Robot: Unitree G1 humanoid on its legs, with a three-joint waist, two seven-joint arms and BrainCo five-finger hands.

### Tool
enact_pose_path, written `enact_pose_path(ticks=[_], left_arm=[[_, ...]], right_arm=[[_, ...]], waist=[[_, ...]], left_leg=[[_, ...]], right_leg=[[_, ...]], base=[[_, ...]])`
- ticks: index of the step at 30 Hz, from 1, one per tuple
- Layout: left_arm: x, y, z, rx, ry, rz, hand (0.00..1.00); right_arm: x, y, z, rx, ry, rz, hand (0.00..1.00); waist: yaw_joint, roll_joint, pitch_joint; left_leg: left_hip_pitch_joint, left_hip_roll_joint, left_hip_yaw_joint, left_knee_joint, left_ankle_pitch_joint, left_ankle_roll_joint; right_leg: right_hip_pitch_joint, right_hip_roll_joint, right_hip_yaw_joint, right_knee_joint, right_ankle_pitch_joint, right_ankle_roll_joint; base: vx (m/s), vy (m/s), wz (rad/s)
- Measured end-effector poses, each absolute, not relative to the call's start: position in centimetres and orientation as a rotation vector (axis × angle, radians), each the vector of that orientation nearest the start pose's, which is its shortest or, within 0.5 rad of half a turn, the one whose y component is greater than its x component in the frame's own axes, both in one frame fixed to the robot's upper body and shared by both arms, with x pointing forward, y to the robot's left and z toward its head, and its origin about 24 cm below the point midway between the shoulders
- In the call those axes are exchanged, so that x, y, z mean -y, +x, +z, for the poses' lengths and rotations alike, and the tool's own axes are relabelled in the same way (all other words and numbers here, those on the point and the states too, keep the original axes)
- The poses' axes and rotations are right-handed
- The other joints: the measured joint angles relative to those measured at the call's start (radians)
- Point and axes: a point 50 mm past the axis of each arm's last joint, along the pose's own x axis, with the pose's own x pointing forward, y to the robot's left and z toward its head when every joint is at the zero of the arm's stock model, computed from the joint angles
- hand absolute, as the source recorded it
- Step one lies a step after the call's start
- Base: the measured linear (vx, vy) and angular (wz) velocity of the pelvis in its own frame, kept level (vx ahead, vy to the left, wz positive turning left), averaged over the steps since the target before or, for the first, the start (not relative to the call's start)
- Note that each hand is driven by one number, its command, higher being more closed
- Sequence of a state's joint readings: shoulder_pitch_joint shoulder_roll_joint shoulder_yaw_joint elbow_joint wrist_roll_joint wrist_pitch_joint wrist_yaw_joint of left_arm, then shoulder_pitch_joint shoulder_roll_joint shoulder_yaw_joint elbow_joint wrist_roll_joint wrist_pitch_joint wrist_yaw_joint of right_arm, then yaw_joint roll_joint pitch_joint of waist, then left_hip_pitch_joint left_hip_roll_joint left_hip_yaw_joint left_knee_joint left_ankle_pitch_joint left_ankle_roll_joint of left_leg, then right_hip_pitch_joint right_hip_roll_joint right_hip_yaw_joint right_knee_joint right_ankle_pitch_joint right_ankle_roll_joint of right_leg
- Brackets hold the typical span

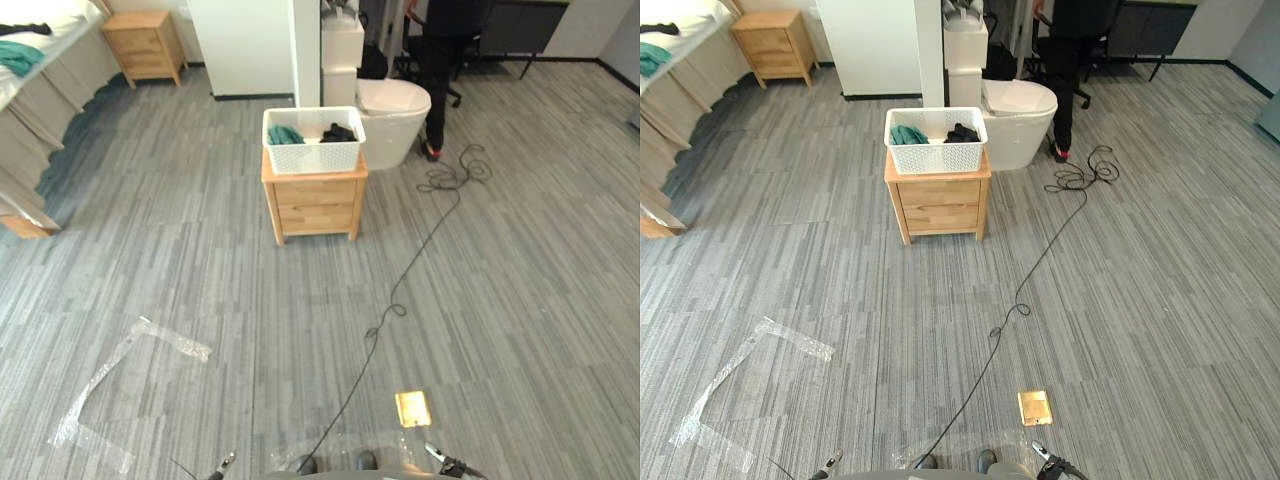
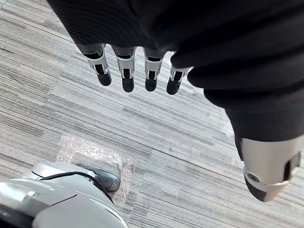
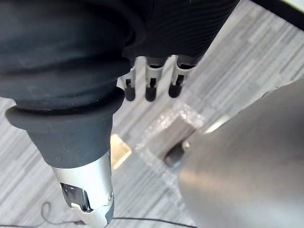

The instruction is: Pick up the laundry basket with both hands and put the clothes into the washing machine.

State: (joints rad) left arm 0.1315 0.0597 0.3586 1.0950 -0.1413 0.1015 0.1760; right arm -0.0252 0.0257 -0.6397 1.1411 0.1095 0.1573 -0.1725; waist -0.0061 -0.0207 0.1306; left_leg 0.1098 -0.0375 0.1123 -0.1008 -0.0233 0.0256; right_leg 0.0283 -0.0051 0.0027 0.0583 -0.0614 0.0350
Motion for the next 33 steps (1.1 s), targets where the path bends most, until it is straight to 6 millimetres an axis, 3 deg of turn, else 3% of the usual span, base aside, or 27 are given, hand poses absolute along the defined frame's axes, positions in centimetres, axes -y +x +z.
enact_pose_path(ticks=[3, 4, 5, 6, 7, 8, 10, 11, 12, 13, 15, 17, 18, 19, 20, 21, 22, 23, 24, 26, 28, 29, 30, 31, 32, 33], left_arm=[[-21.7, 4.8, -16.9, -1.279, -0.191, 0.627, 0.0], [-21.3, 5.9, -16.9, -1.261, -0.204, 0.615, 0.0], [-21.4, 6.4, -16.8, -1.243, -0.223, 0.627, 0.0], [-21.5, 6.6, -16.7, -1.236, -0.23, 0.636, 0.0], [-21.7, 6.6, -16.7, -1.231, -0.241, 0.653, 0.0], [-21.7, 6.6, -16.7, -1.23, -0.254, 0.664, 0.0], [-21.6, 6.8, -16.6, -1.214, -0.285, 0.682, 0.0], [-21.4, 7.1, -16.6, -1.202, -0.318, 0.697, 0.0], [-21.3, 7.2, -16.6, -1.199, -0.323, 0.699, 0.0], [-21.1, 7.7, -16.6, -1.186, -0.348, 0.703, 0.0], [-20.5, 8.3, -16.6, -1.169, -0.39, 0.709, 0.0], [-20.3, 8.7, -16.5, -1.154, -0.421, 0.703, 0.0], [-20.2, 8.4, -16.6, -1.16, -0.424, 0.705, 0.0], [-20.1, 8.4, -16.6, -1.164, -0.424, 0.7, 0.0], [-19.9, 8.3, -16.7, -1.171, -0.433, 0.698, 0.0], [-19.5, 8.4, -16.7, -1.163, -0.468, 0.707, 0.0], [-19.5, 8.3, -16.7, -1.165, -0.476, 0.711, 0.0], [-19.3, 8.2, -16.7, -1.172, -0.477, 0.705, 0.0], [-19.4, 8.4, -16.7, -1.164, -0.47, 0.699, 0.0], [-20.0, 8.5, -16.4, -1.137, -0.446, 0.7, 0.0], [-20.2, 8.8, -16.2, -1.109, -0.445, 0.7, 0.0], [-20.3, 9.3, -16.0, -1.087, -0.449, 0.699, 0.0], [-20.1, 9.4, -16.0, -1.084, -0.45, 0.692, 0.0], [-19.8, 9.2, -16.1, -1.092, -0.453, 0.686, 0.0], [-19.6, 8.9, -16.2, -1.102, -0.453, 0.692, 0.0], [-19.6, 8.7, -16.2, -1.109, -0.449, 0.702, 0.0]], right_arm=[[19.7, 8.0, -16.9, -1.233, 0.467, -0.751, 0.0], [20.2, 8.4, -16.7, -1.194, 0.481, -0.777, 0.0], [20.5, 8.8, -16.4, -1.16, 0.491, -0.79, 0.0], [20.6, 9.0, -16.3, -1.145, 0.5, -0.795, 0.0], [20.5, 9.3, -16.2, -1.118, 0.507, -0.794, 0.0], [20.5, 9.5, -16.1, -1.107, 0.509, -0.79, 0.0], [20.5, 9.8, -16.0, -1.08, 0.533, -0.8, 0.0], [20.7, 9.8, -15.9, -1.068, 0.559, -0.826, 0.0], [20.8, 9.7, -15.9, -1.065, 0.567, -0.834, 0.0], [20.8, 9.3, -16.0, -1.065, 0.601, -0.867, 0.0], [20.6, 8.3, -16.3, -1.08, 0.649, -0.924, 0.0], [20.6, 6.2, -16.7, -1.12, 0.695, -1.008, 0.0], [20.7, 5.7, -16.8, -1.128, 0.704, -1.025, 0.0], [20.6, 5.3, -16.9, -1.134, 0.712, -1.038, 0.0], [21.2, 5.5, -16.7, -1.104, 0.705, -1.053, 0.0], [21.5, 6.4, -16.3, -1.067, 0.695, -1.043, 0.0], [21.7, 6.9, -16.2, -1.049, 0.691, -1.038, 0.0], [21.8, 7.7, -15.9, -1.026, 0.68, -1.019, 0.0], [21.6, 9.0, -15.7, -1.013, 0.658, -0.973, 0.0], [20.5, 11.2, -15.4, -1.006, 0.621, -0.868, 0.0], [19.6, 12.7, -15.1, -0.994, 0.603, -0.803, 0.0], [19.3, 13.8, -14.7, -0.979, 0.589, -0.767, 0.0], [19.3, 14.2, -14.6, -0.971, 0.579, -0.754, 0.0], [19.5, 14.8, -14.3, -0.956, 0.556, -0.735, 0.0], [19.5, 15.3, -14.0, -0.939, 0.542, -0.72, 0.0], [19.6, 15.1, -14.0, -0.94, 0.539, -0.726, 0.0]], waist=[[0.011, 0.003, 0.019], [0.021, 0.018, 0.041], [0.022, 0.018, 0.066], [0.02, 0.018, 0.074], [0.021, 0.008, 0.073], [0.022, 0.008, 0.073], [0.021, 0.006, 0.073], [0.02, 0.012, 0.075], [0.019, 0.012, 0.075], [0.019, 0.014, 0.075], [0.02, 0.013, 0.074], [-0.009, 0.032, 0.057], [-0.012, 0.04, 0.045], [-0.016, 0.043, 0.034], [-0.015, 0.071, 0.02], [-0.012, 0.09, 0.024], [-0.007, 0.098, 0.025], [0.008, 0.109, 0.028], [0.022, 0.096, 0.038], [0.023, 0.066, 0.056], [0.038, 0.053, 0.061], [0.051, 0.057, 0.061], [0.051, 0.067, 0.06], [0.052, 0.081, 0.054], [0.052, 0.085, 0.052], [0.052, 0.088, 0.05]], left_leg=[[0.007, 0.007, 0.027, 0.002, -0.028, 0.033], [0.005, 0.018, 0.04, 0.027, -0.039, 0.041], [0.002, 0.013, 0.028, 0.067, -0.061, 0.044], [0.005, 0.005, 0.021, 0.083, -0.07, 0.05], [0.012, 0.0, 0.011, 0.112, -0.09, 0.048], [0.012, 0.004, 0.005, 0.126, -0.102, 0.043], [0.037, 0.006, 0.004, 0.127, -0.134, 0.036], [0.062, 0.011, 0.007, 0.124, -0.157, 0.029], [0.066, 0.012, 0.007, 0.124, -0.161, 0.027], [0.091, 0.019, 0.013, 0.118, -0.176, 0.016], [0.127, 0.032, 0.013, 0.106, -0.206, -0.02], [0.168, 0.083, -0.029, 0.118, -0.275, -0.078], [0.172, 0.102, -0.033, 0.136, -0.292, -0.103], [0.159, 0.132, -0.027, 0.217, -0.316, -0.142], [0.086, 0.18, -0.018, 0.395, -0.319, -0.157], [0.003, 0.216, -0.004, 0.651, -0.267, -0.159], [-0.048, 0.236, -0.006, 0.791, -0.204, -0.139], [-0.145, 0.266, -0.033, 1.054, -0.101, -0.127], [-0.219, 0.261, -0.054, 1.242, -0.099, -0.134], [-0.33, 0.243, -0.051, 1.36, -0.115, -0.116], [-0.435, 0.254, -0.018, 1.28, -0.135, -0.087], [-0.487, 0.261, 0.023, 1.128, -0.143, -0.074], [-0.503, 0.263, 0.04, 1.023, -0.143, -0.073], [-0.5, 0.251, 0.074, 0.746, -0.129, -0.085], [-0.489, 0.223, 0.084, 0.514, -0.101, -0.122], [-0.483, 0.208, 0.076, 0.432, -0.09, -0.133]], right_leg=[[-0.047, -0.014, -0.028, 0.124, -0.041, 0.061], [-0.127, -0.017, -0.045, 0.303, -0.048, 0.065], [-0.24, -0.044, -0.061, 0.558, -0.038, 0.04], [-0.294, -0.059, -0.064, 0.652, -0.033, 0.017], [-0.373, -0.079, -0.063, 0.799, -0.046, 0.016], [-0.405, -0.09, -0.073, 0.829, -0.051, 0.024], [-0.454, -0.125, -0.129, 0.734, -0.06, 0.037], [-0.459, -0.133, -0.18, 0.593, -0.058, 0.037], [-0.459, -0.132, -0.189, 0.562, -0.055, 0.039], [-0.451, -0.114, -0.225, 0.43, -0.039, 0.035], [-0.444, -0.083, -0.235, 0.26, 0.016, 0.026], [-0.441, -0.045, -0.213, 0.251, 0.048, -0.027], [-0.432, -0.036, -0.22, 0.248, 0.052, -0.033], [-0.418, -0.019, -0.233, 0.277, 0.09, -0.091], [-0.4, 0.008, -0.254, 0.301, 0.044, -0.111], [-0.36, 0.038, -0.257, 0.319, -0.004, -0.139], [-0.334, 0.054, -0.251, 0.322, -0.023, -0.155], [-0.265, 0.086, -0.231, 0.313, -0.05, -0.171], [-0.186, 0.098, -0.2, 0.287, -0.057, -0.183], [-0.054, 0.093, -0.16, 0.215, -0.057, -0.182], [0.047, 0.086, -0.138, 0.143, -0.069, -0.161], [0.1, 0.075, -0.135, 0.096, -0.091, -0.129], [0.124, 0.074, -0.135, 0.071, -0.097, -0.121], [0.158, 0.066, -0.135, 0.034, -0.115, -0.101], [0.19, 0.054, -0.137, 0.023, -0.148, -0.089], [0.209, 0.052, -0.137, 0.023, -0.16, -0.072]], base=[[0.0, 0.007, 0.12], [-0.02, 0.046, 0.34], [-0.01, 0.062, 0.38], [0.08, 0.077, 0.4], [0.14, 0.081, 0.34], [0.17, 0.088, 0.26], [0.26, 0.096, -0.04], [0.39, 0.064, -0.19], [0.38, 0.016, -0.23], [0.36, -0.043, -0.15], [0.56, -0.127, 0.09], [0.64, -0.238, 0.7], [0.52, -0.217, 0.7], [0.55, -0.256, 0.4], [0.68, -0.327, 0.16], [0.83, -0.389, -0.09], [0.82, -0.341, -0.4], [0.79, -0.283, -0.64], [0.61, -0.204, -0.63], [0.53, -0.16, -0.41], [0.48, -0.108, -0.37], [0.35, -0.032, -0.37], [0.53, 0.042, -0.34], [0.53, 0.126, -0.21], [0.54, 0.167, -0.17], [0.48, 0.22, -0.13]])
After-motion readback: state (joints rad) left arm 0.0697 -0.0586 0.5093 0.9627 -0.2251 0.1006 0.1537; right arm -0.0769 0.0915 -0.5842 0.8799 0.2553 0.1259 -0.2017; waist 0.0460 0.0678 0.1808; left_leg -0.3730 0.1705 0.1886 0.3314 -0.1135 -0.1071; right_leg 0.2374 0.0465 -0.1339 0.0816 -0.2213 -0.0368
